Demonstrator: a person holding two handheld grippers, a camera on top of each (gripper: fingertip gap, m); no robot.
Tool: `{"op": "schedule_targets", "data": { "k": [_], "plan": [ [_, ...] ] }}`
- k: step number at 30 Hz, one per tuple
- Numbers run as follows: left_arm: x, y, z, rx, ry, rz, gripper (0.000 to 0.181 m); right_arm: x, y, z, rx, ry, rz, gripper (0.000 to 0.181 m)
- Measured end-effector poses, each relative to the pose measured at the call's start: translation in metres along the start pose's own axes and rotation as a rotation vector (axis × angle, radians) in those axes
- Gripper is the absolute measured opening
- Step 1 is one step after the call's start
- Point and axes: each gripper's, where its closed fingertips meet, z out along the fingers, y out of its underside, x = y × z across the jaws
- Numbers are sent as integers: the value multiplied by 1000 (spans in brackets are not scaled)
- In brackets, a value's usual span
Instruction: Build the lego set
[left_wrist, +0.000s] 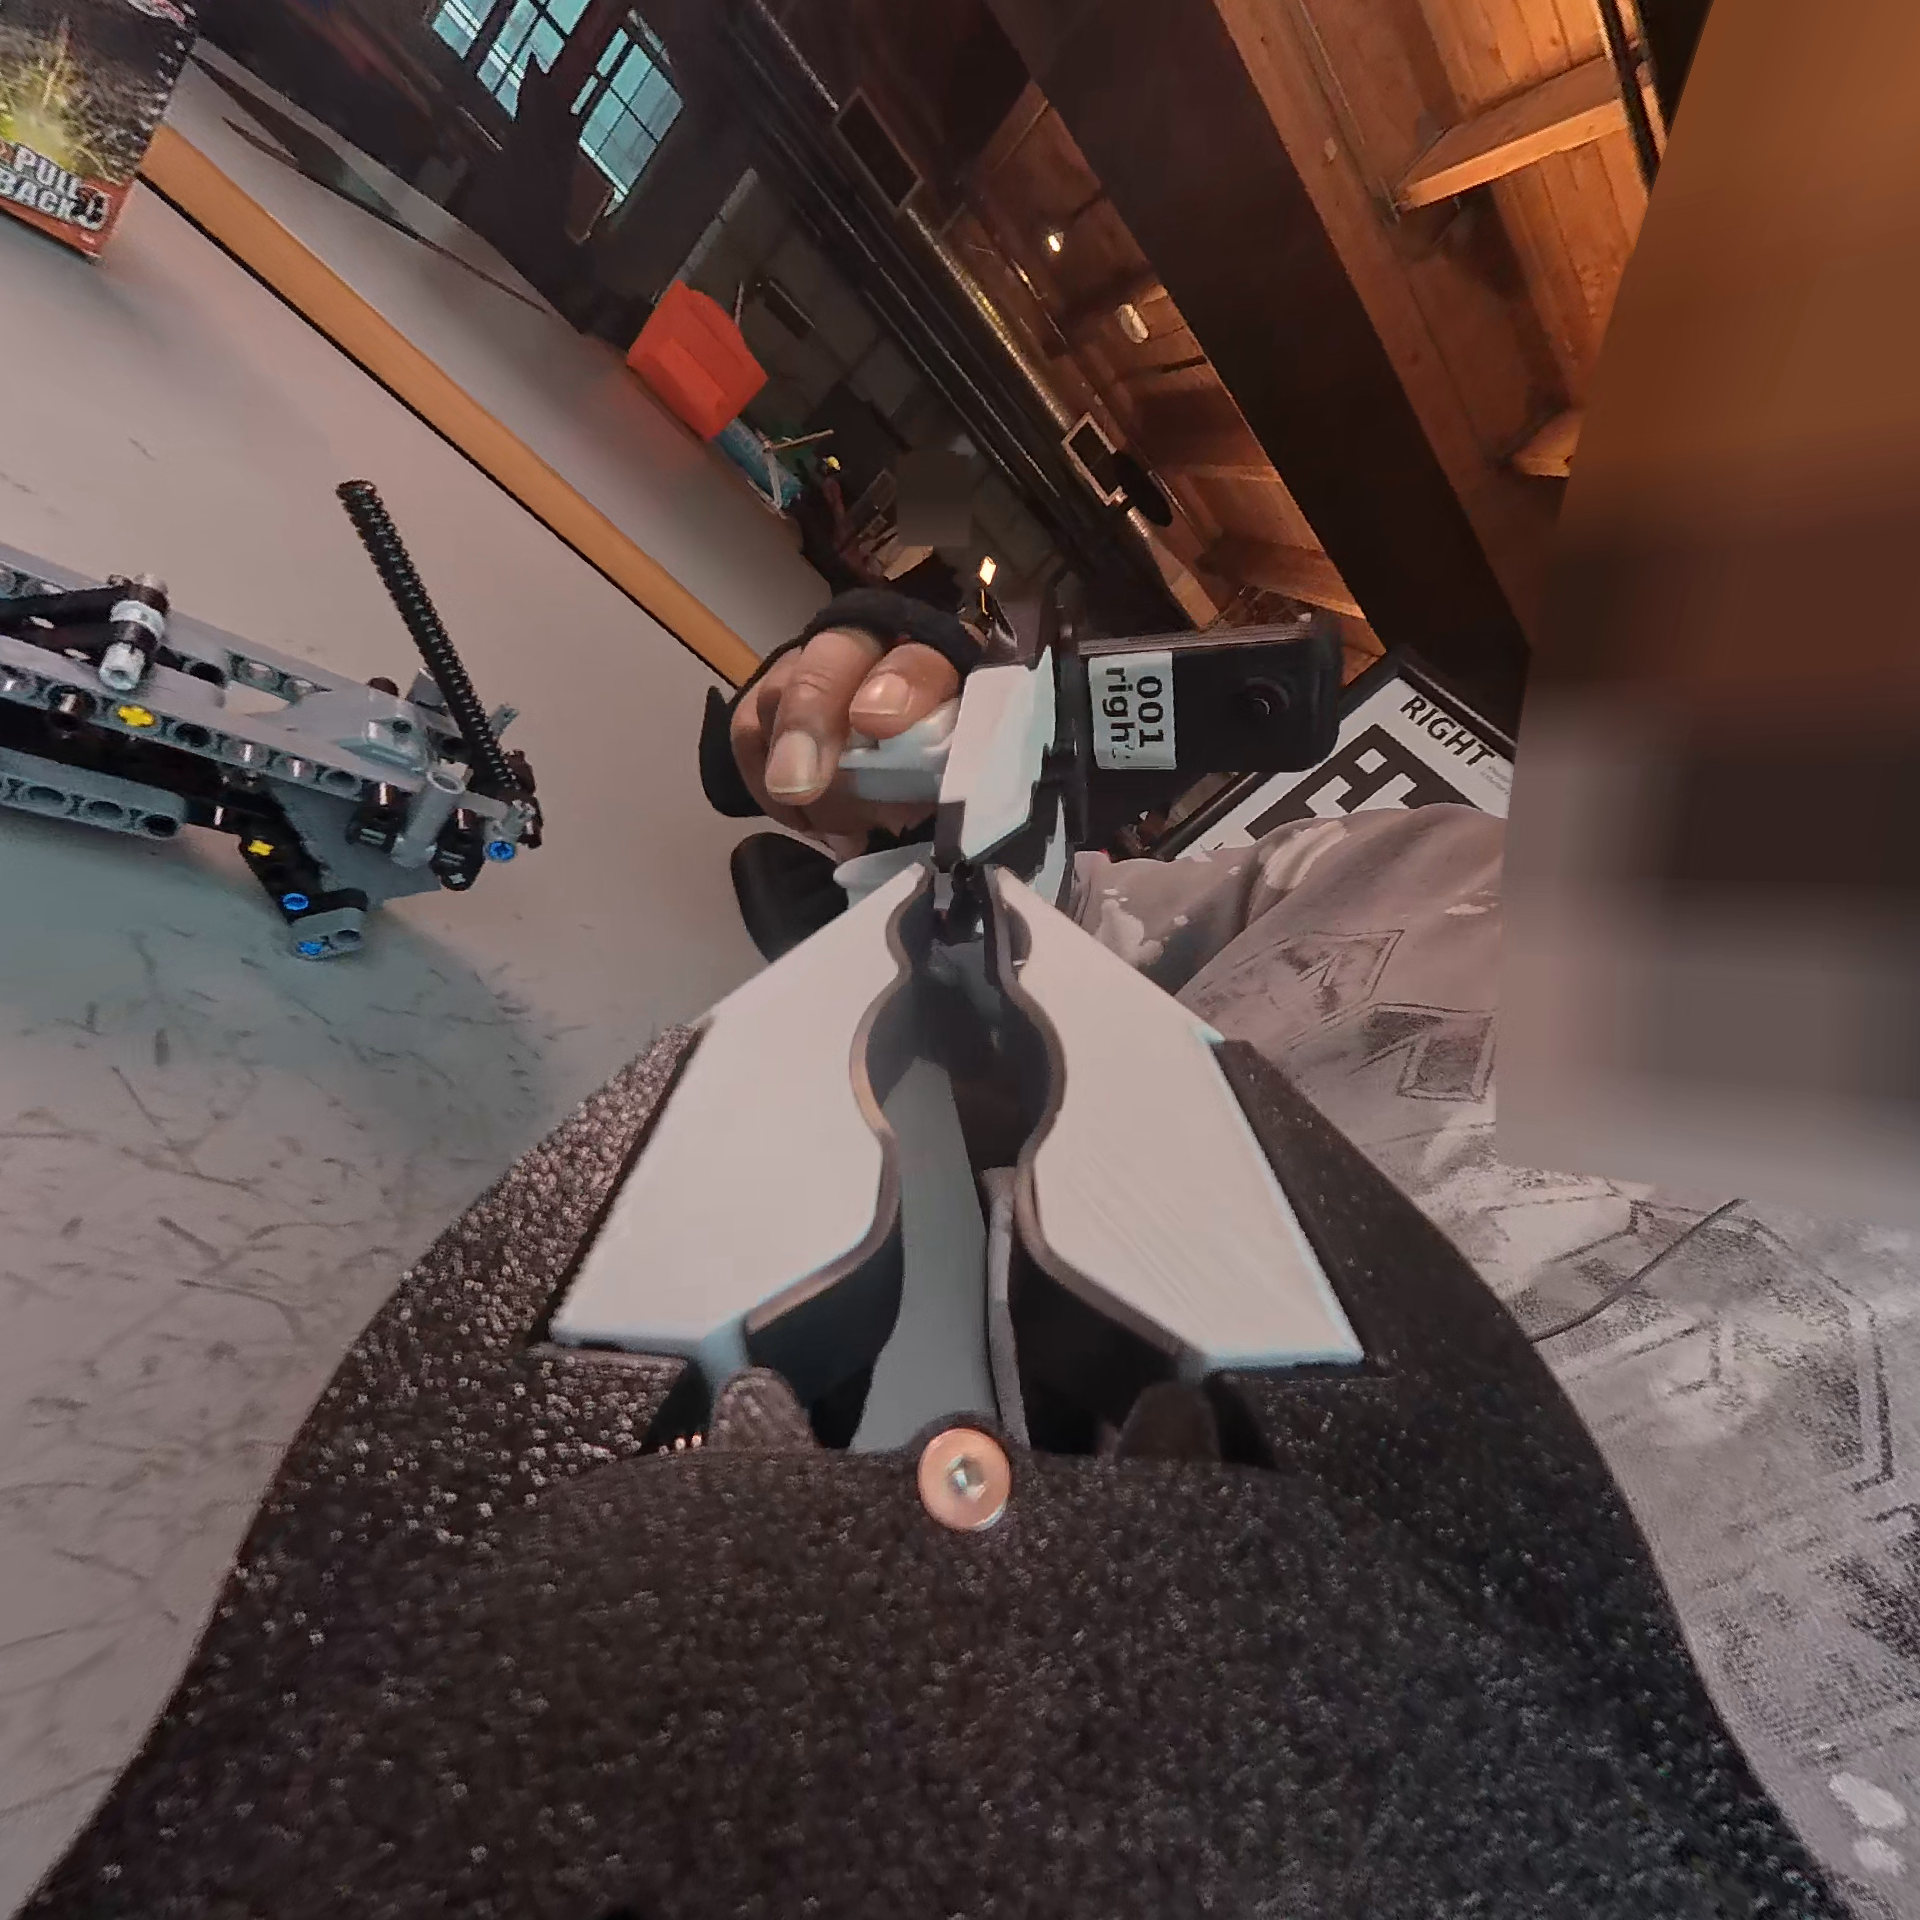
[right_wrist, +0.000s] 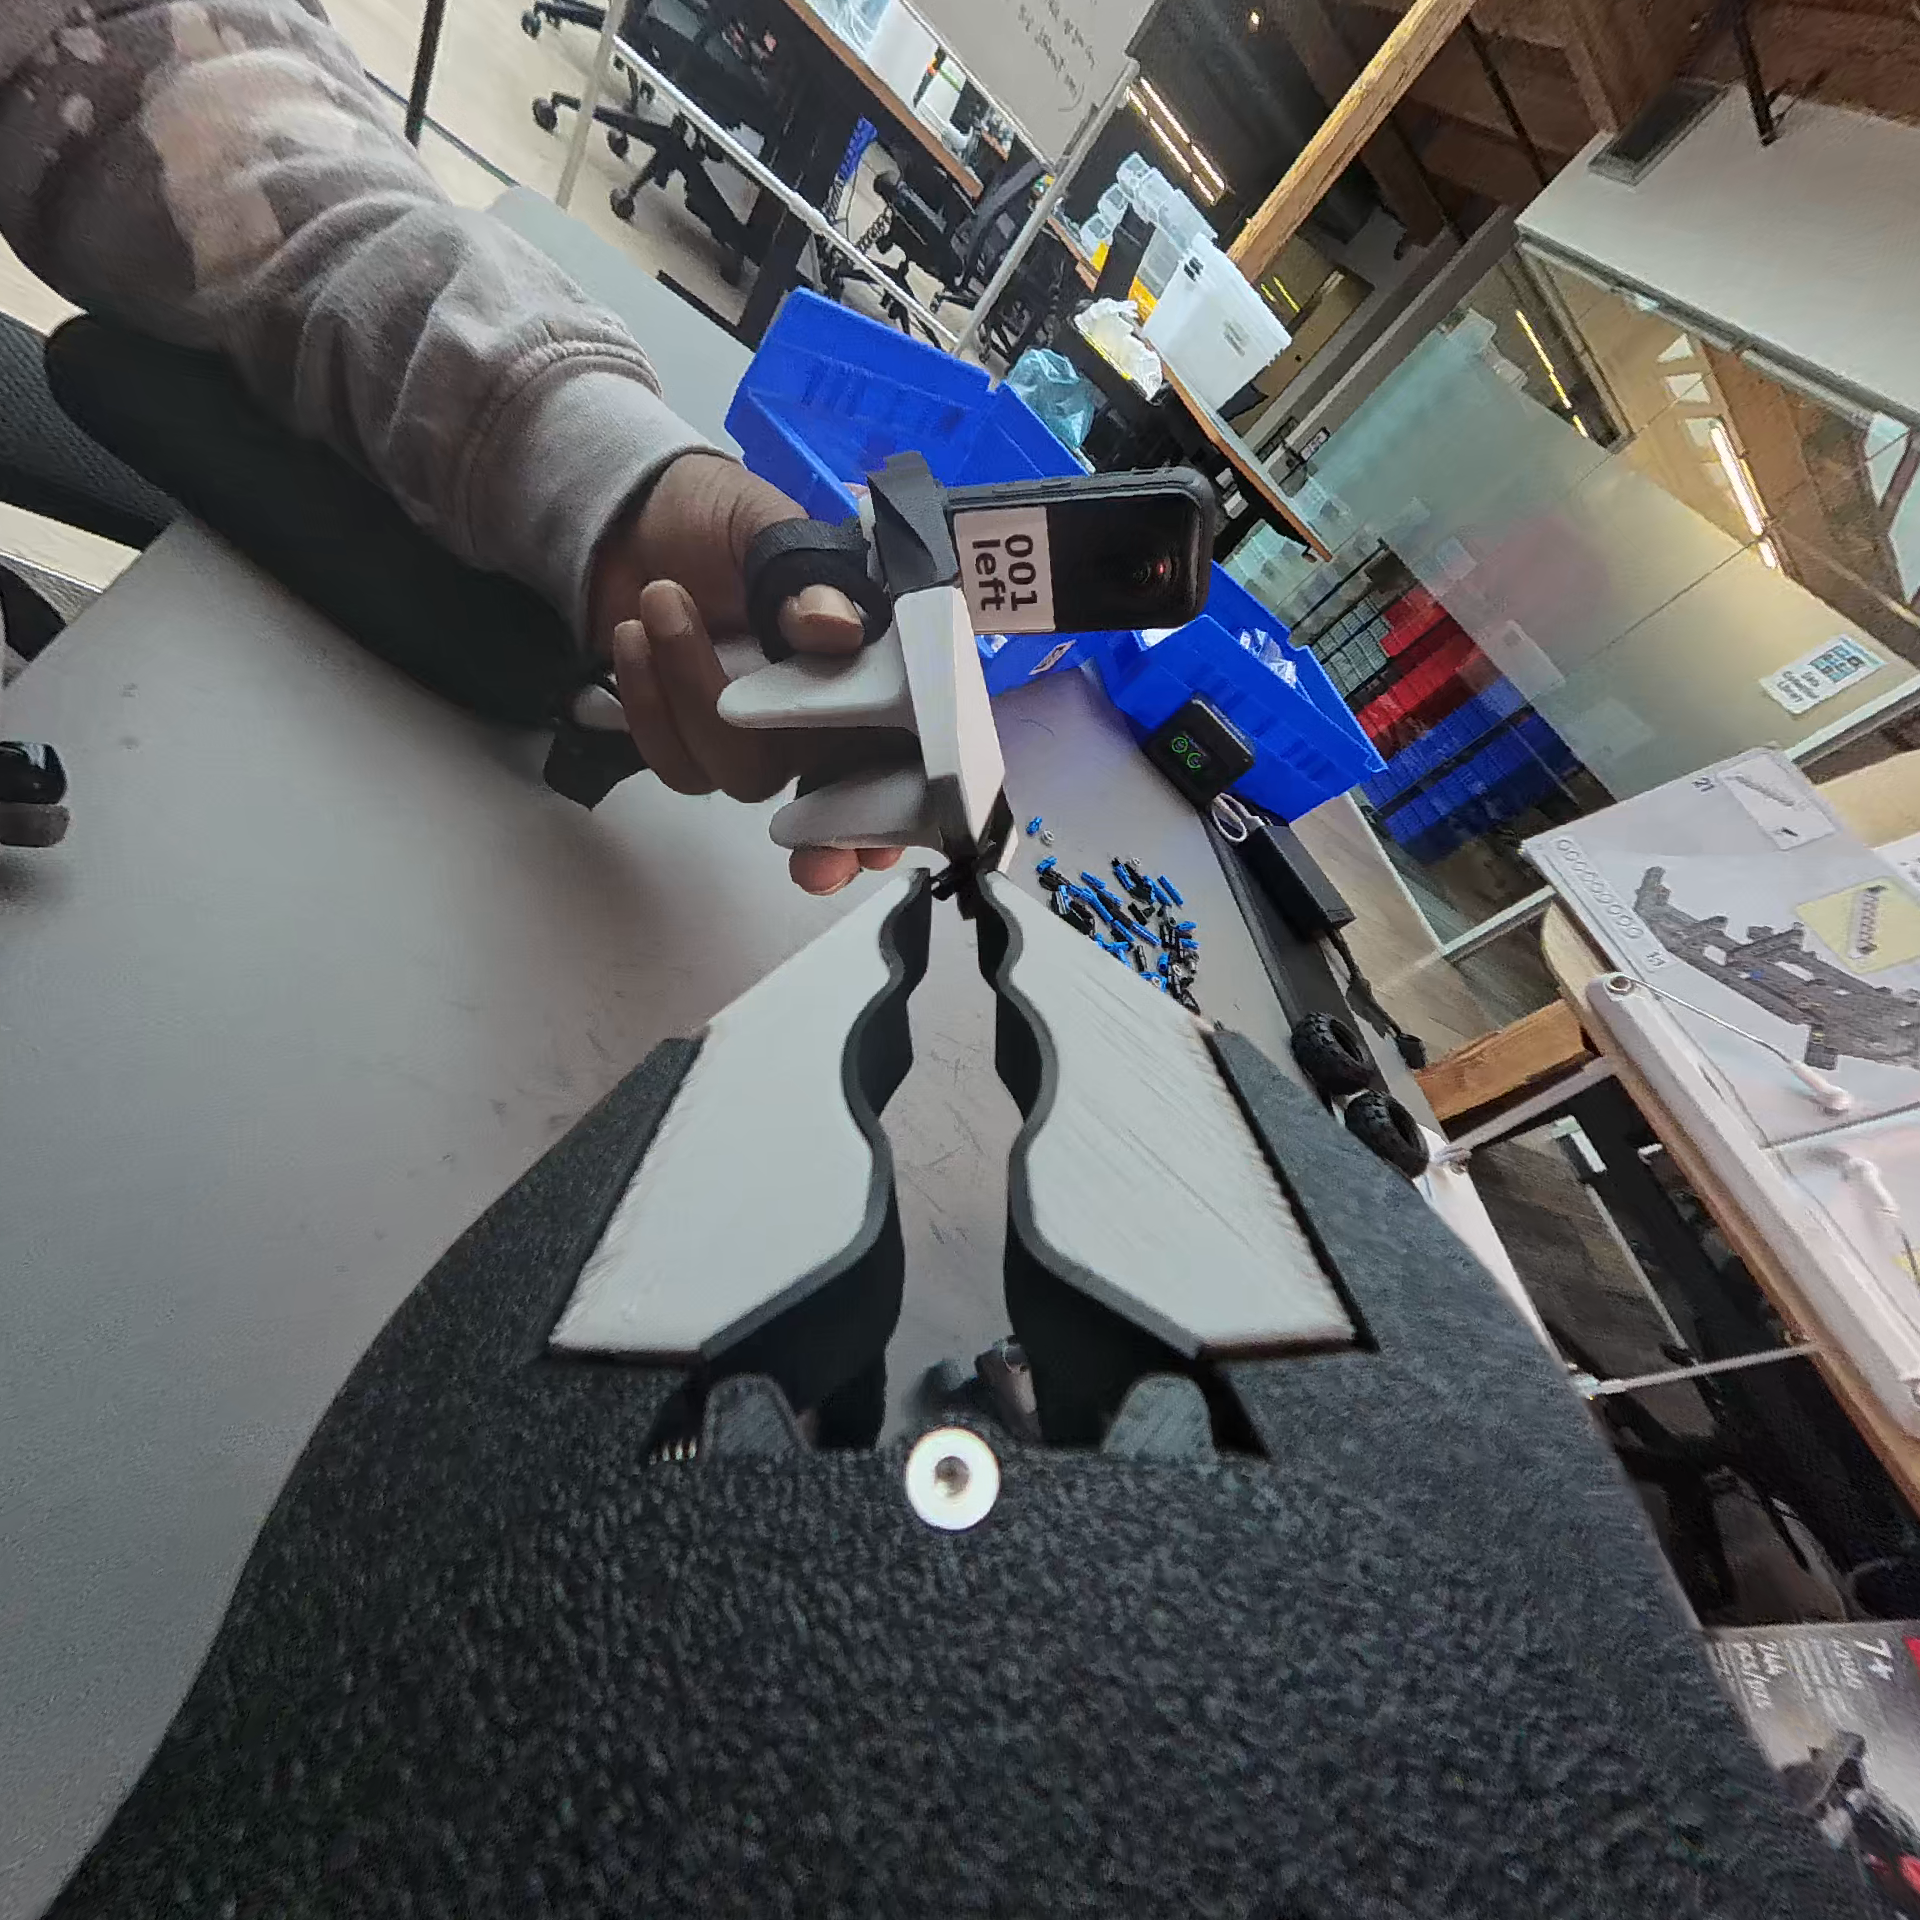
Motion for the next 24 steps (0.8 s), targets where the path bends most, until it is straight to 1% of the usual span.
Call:
{"op": "schedule_targets", "data": {
  "k": [8,10,11,12,14,15,17,20,22,24],
  "plan": [
    [-5,7,0,-54,-35,29,6,-5,5,2,-30,-19,-20,8],
    [-8,7,-2,-69,-70,80,5,-3,9,3,-40,-14,-1,7],
    [-12,7,-4,-87,-104,132,5,-4,12,3,-53,-27,21,8],
    [-17,9,-7,-119,-155,199,6,-5,16,2,-69,-51,58,11],
    [-28,16,-15,-223,-272,354,6,-16,31,-3,-139,-167,159,15],
    [-31,21,-18,-284,-312,419,6,-28,42,-7,-201,-250,212,16],
    [-40,35,-24,-409,-386,521,6,-52,68,-17,-335,-387,290,26],
    [-55,62,-30,-581,-450,609,7,-66,95,-20,-437,-417,330,29],
    [-62,73,-30,-636,-469,630,6,-71,102,-19,-470,-428,358,29],
    [-68,79,-30,-667,-486,632,6,-75,108,-17,-509,-443,376,24]
  ]
}}
